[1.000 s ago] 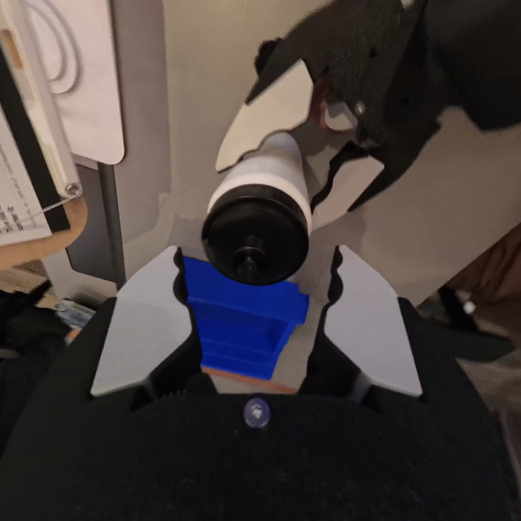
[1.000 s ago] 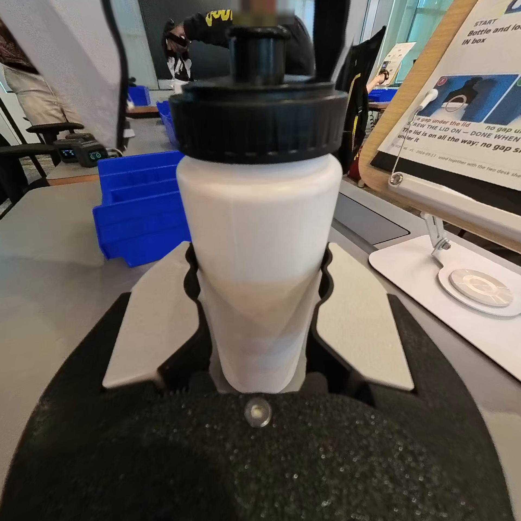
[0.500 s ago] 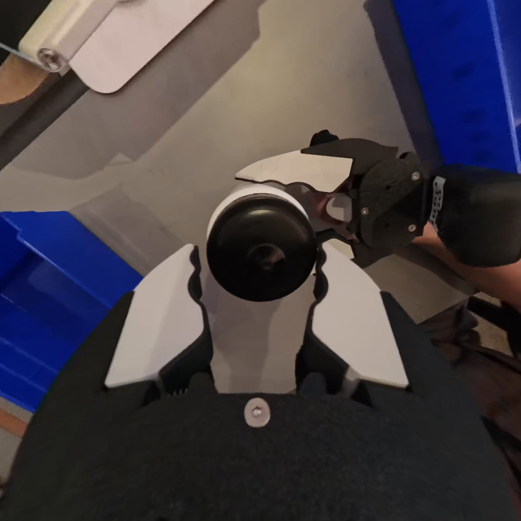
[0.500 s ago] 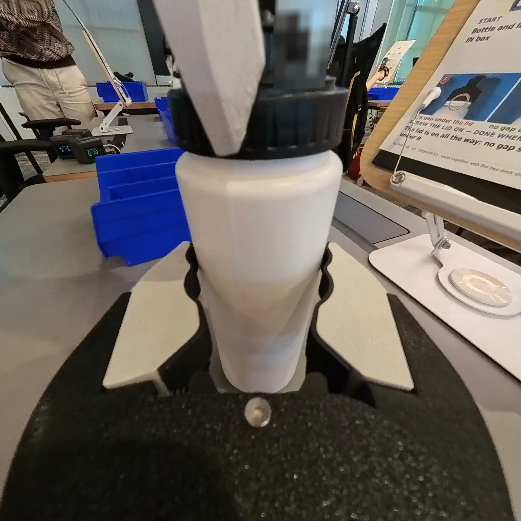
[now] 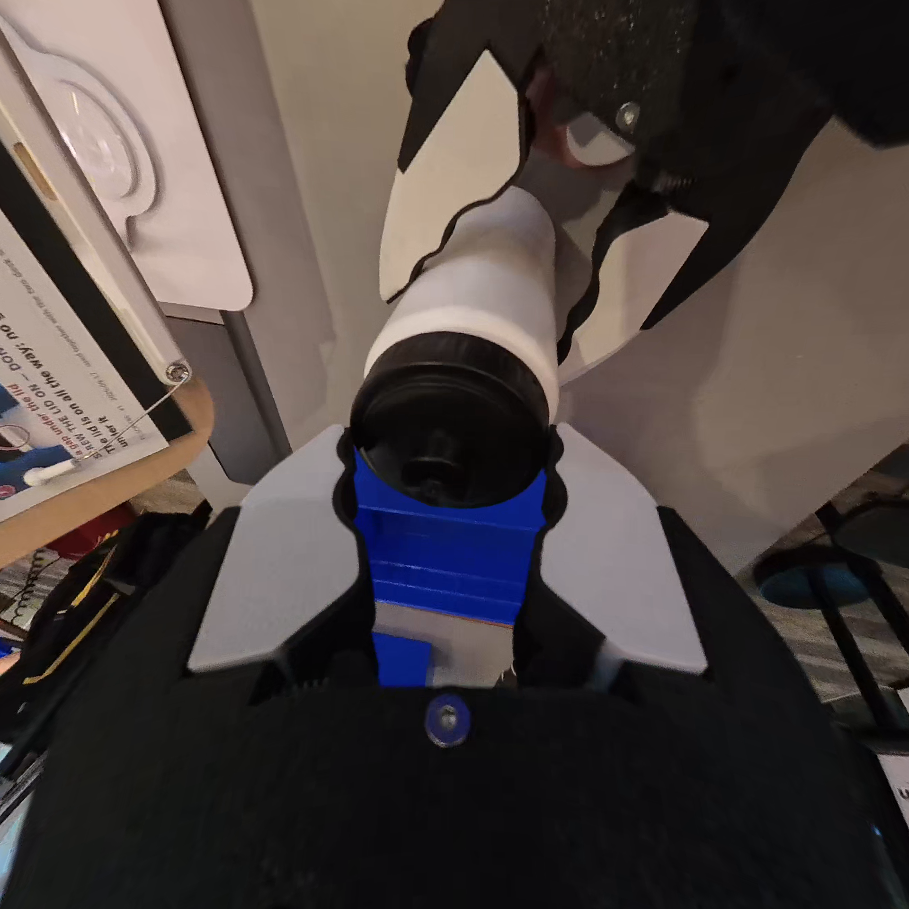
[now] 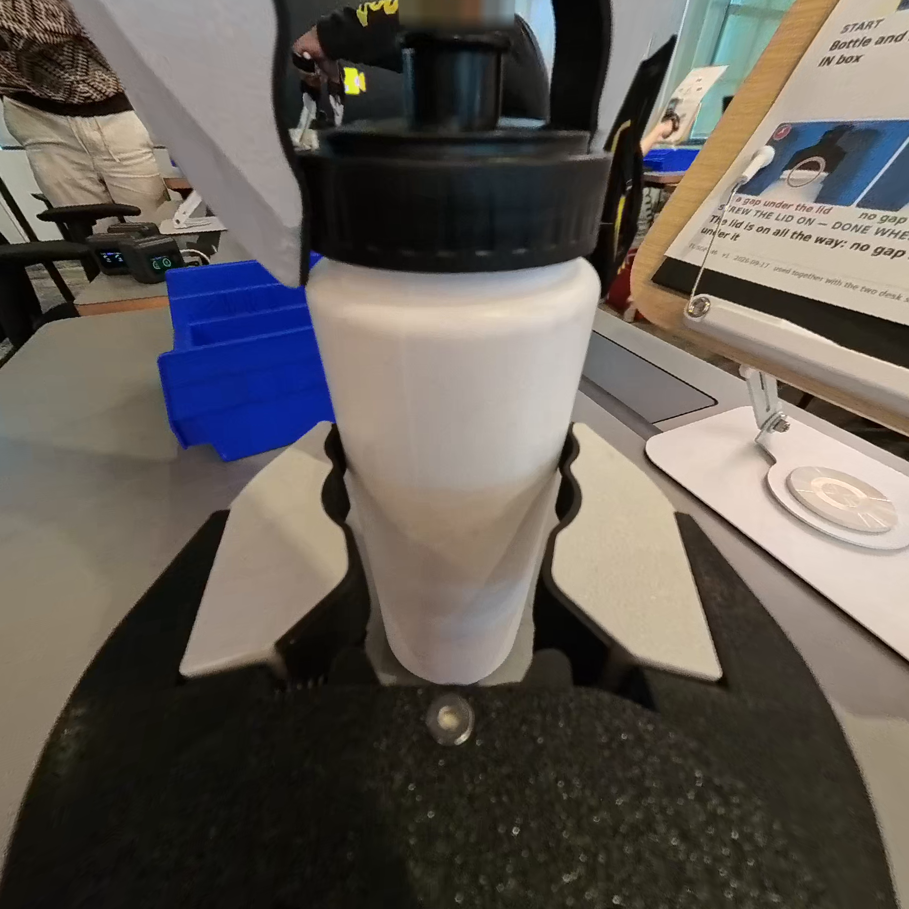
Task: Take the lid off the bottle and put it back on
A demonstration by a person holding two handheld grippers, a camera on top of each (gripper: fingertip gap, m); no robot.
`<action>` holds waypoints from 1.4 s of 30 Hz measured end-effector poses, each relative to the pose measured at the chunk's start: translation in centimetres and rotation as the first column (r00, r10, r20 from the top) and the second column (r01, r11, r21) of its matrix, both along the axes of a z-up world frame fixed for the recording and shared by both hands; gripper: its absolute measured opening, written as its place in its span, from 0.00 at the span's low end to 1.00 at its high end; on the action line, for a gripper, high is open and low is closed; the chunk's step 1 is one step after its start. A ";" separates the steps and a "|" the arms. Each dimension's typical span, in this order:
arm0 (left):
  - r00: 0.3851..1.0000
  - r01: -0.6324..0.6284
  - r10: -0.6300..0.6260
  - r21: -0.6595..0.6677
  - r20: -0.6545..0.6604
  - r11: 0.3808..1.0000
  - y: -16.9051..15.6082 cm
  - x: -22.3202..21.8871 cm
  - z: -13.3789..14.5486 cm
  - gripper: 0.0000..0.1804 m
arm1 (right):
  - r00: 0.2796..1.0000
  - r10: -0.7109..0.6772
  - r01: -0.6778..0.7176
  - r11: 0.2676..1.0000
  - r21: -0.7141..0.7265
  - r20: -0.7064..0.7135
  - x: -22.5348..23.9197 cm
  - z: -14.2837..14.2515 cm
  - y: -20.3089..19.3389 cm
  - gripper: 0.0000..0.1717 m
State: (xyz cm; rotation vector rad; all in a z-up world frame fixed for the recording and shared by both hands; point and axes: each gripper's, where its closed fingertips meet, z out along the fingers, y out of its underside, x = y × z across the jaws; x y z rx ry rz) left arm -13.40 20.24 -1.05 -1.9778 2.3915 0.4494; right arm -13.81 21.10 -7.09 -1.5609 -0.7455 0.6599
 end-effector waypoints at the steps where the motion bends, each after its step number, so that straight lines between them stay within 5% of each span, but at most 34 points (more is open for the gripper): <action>1: 1.000 -0.006 0.006 0.012 0.001 1.000 0.0 0.0 0.1 0.41 | 1.000 0.002 -0.002 1.000 -0.002 0.000 0.0 0.0 0.0 0.49; 3: 0.999 -0.035 0.035 0.001 0.032 0.999 -0.6 0.0 0.4 0.42 | 1.000 0.003 -0.003 1.000 -0.002 0.002 0.0 0.0 0.0 0.49; 6: 0.967 -0.187 0.206 -0.126 0.152 0.974 -2.4 0.7 0.8 0.57 | 1.000 0.003 -0.003 1.000 0.002 0.007 -0.1 0.0 -0.1 0.49; 9: 0.819 -0.454 0.491 -0.186 0.297 0.871 -1.6 2.0 1.8 0.58 | 1.000 0.003 -0.003 1.000 -0.002 0.002 -0.1 -0.1 -0.1 0.49; 12: 0.600 -0.701 0.728 -0.219 0.332 0.678 -0.4 1.1 2.1 0.53 | 1.000 0.003 -0.003 1.000 -0.005 0.002 -0.1 -0.1 -0.1 0.49; 16: 0.566 -0.747 0.752 -0.176 0.338 0.642 0.0 0.3 0.9 0.50 | 1.000 0.000 0.000 1.000 -0.006 0.012 -0.2 -0.2 -0.1 0.49; 17: 0.546 -0.752 0.769 -0.210 0.333 0.625 -0.4 0.7 0.9 0.41 | 1.000 0.000 0.000 1.000 -0.008 0.011 -0.2 -0.2 -0.1 0.49; 19: 0.577 -0.738 0.748 -0.181 0.328 0.650 -0.5 0.8 1.0 0.37 | 1.000 0.000 0.000 1.000 -0.010 0.015 -0.2 -0.2 -0.1 0.49; 23: 0.756 -0.601 0.606 -0.106 0.249 0.792 -0.7 0.5 1.0 0.37 | 1.000 0.004 -0.004 1.000 -0.006 0.018 -0.3 -0.2 -0.1 0.48; 28: 0.971 -0.185 0.186 -0.024 0.147 0.982 -0.5 0.2 0.7 0.38 | 1.000 0.006 -0.006 1.000 -0.005 0.020 -0.4 -0.2 -0.2 0.48; 31: 0.993 0.036 -0.042 0.051 0.113 0.998 -0.2 0.4 0.4 0.38 | 1.000 0.004 -0.004 1.000 -0.013 0.004 -0.2 -0.2 -0.1 0.48; 36: 0.996 0.003 -0.008 0.060 0.087 0.998 -0.4 0.3 0.5 0.38 | 1.000 0.006 -0.006 1.000 -0.010 0.007 -0.2 -0.3 -0.1 0.48; 42: 0.892 -0.335 0.336 -0.058 0.303 0.940 -1.3 1.6 1.1 0.48 | 1.000 0.002 -0.002 1.000 -0.008 0.010 -0.3 -0.3 -0.1 0.48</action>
